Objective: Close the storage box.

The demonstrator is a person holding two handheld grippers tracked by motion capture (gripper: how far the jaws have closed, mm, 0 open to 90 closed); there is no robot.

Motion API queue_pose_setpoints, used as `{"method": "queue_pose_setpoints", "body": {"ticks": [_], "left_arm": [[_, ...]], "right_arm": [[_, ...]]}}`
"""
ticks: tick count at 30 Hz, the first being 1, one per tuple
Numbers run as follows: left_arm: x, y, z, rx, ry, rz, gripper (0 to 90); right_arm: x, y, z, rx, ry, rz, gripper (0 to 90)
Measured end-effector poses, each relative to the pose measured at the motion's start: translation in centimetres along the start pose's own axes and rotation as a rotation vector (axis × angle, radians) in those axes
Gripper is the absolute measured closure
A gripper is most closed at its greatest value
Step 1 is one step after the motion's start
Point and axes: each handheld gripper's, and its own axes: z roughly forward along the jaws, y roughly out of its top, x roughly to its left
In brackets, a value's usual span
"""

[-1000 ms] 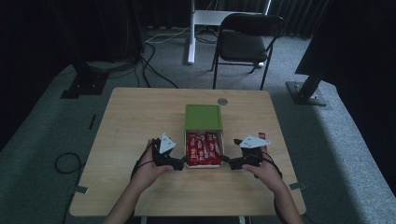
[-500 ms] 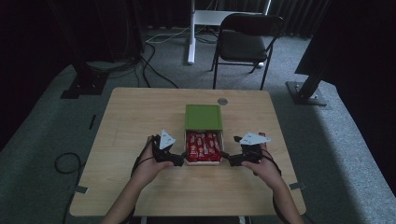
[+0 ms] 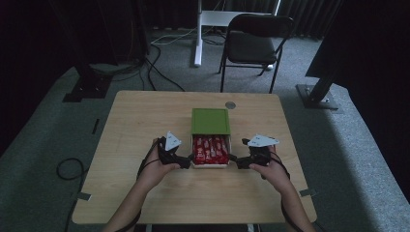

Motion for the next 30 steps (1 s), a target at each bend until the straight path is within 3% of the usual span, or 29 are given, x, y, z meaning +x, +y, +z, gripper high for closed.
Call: {"method": "queue_pose_setpoints", "body": {"ticks": [8, 30], "left_arm": [[0.2, 0.3, 0.3, 0.006, 0.012, 0.014, 1.7], [1.3, 0.9, 1.5, 0.000, 0.027, -0.009, 1.7]], "right_arm": [[-0.3, 0.2, 0.3, -0.002, -0.008, 0.002, 10.9], [-1.1, 0.7, 1.2, -0.004, -0.034, 0.014, 10.9]]}}
